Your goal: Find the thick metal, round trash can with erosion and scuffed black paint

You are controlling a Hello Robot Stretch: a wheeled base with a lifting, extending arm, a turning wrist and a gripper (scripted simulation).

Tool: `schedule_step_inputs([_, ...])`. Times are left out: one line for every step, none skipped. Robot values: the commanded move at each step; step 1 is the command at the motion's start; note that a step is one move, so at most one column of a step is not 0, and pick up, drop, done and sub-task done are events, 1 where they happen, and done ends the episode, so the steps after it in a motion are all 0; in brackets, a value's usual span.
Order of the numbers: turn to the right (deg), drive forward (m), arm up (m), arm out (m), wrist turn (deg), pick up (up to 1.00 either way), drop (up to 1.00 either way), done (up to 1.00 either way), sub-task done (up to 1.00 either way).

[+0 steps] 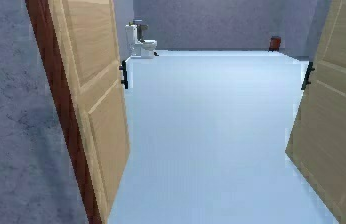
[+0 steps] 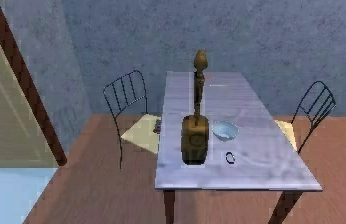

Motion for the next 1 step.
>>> schedule_step_inputs([3.0,0.00,0.00,0.00,0.0,0.00,0.00,0.00,0.00])
